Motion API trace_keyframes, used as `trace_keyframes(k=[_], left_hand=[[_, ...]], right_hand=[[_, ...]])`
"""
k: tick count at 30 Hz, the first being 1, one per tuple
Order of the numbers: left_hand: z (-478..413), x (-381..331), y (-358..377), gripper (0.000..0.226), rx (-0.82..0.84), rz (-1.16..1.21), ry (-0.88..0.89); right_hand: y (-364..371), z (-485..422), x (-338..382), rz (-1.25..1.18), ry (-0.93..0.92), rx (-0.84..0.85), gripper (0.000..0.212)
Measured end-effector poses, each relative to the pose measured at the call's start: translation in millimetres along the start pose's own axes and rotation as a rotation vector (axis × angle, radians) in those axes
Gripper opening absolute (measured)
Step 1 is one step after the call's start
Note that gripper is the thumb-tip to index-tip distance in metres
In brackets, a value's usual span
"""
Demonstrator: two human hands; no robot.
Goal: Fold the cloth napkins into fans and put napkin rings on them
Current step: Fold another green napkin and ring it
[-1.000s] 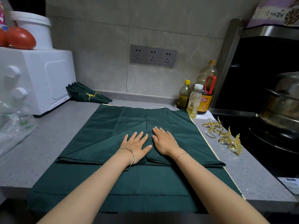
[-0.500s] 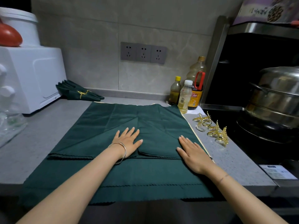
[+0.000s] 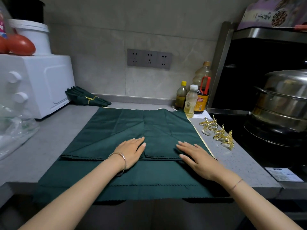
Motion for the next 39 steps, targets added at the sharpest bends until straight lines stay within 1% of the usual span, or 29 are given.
trace_keyframes(k=[2,3,5,6,7,9,10,12,14,15,17,18,19,22,26,27,28,30,32,34,36,37,39], left_hand=[[21,-1,-4,0.053,-0.019,-0.03,0.044],[30,-2,-4,0.058,-0.009,-0.043,0.062],[44,-4,-2,0.08,0.029,-0.058,0.103],[50,-4,-1,0.085,0.049,-0.061,0.116],[53,-5,2,0.08,0.064,-0.06,0.129],[56,-7,6,0.059,0.079,-0.052,0.157],[58,-7,6,0.055,0.083,-0.048,0.168],[58,-6,9,0.054,0.088,-0.062,0.177],[58,-5,9,0.057,0.09,-0.082,0.188],[58,-5,10,0.064,0.098,-0.1,0.191],[60,-6,10,0.088,0.098,-0.122,0.206],[61,-7,10,0.096,0.091,-0.125,0.208],[62,-7,10,0.1,0.082,-0.126,0.212],[62,-7,11,0.1,0.059,-0.117,0.227],[64,-6,12,0.098,0.059,-0.103,0.234],[64,-5,12,0.097,0.059,-0.101,0.235],[64,-5,13,0.097,0.06,-0.1,0.234],[64,-5,14,0.096,0.056,-0.096,0.236],[64,-5,14,0.095,0.052,-0.092,0.235],[65,-6,14,0.094,0.044,-0.087,0.233],[65,-5,13,0.093,0.034,-0.074,0.227],[65,-5,13,0.093,0.029,-0.06,0.225],[65,-5,13,0.092,0.021,-0.045,0.215]], right_hand=[[4,-7,20,-0.004,-0.096,0.018,0.047],[8,-10,28,-0.001,-0.128,0.027,0.046],[12,-14,40,-0.007,-0.164,0.035,0.046],[15,-15,45,-0.01,-0.174,0.036,0.046],[17,-16,49,-0.01,-0.182,0.034,0.046],[19,-18,54,-0.003,-0.199,0.012,0.044],[20,-18,55,0.005,-0.206,-0.002,0.044],[19,-19,56,0.017,-0.206,-0.017,0.043],[19,-20,56,0.025,-0.206,-0.021,0.043],[19,-20,56,0.03,-0.207,-0.023,0.043],[18,-19,57,0.043,-0.212,-0.026,0.042],[17,-18,56,0.055,-0.218,-0.026,0.042],[15,-18,56,0.069,-0.224,-0.028,0.041],[5,-16,48,0.131,-0.236,-0.035,0.04],[-15,-11,20,0.251,-0.173,0.028,0.056],[-22,-10,11,0.287,-0.157,0.04,0.058],[-30,-10,2,0.324,-0.136,0.047,0.056],[-52,-13,-17,0.36,-0.071,0.036,0.038],[-76,-22,-31,0.258,-0.016,-0.026,0.015],[-97,-37,-39,0.013,0.016,-0.076,0.016],[-111,-58,-35,-0.277,0.021,-0.108,0.009],[-115,-70,-30,-0.405,0.016,-0.132,0.01],[-114,-98,-19,-0.576,-0.014,-0.189,0.02]])
Point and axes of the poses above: each hand's wrist, its own z-axis away from the middle knuckle, its own y-axis out of the palm, x = y × z, the point moved 5 cm from there along -z, towards the middle knuckle, and after that the axes turned 2 degrees about z, right-handed, at the moved point
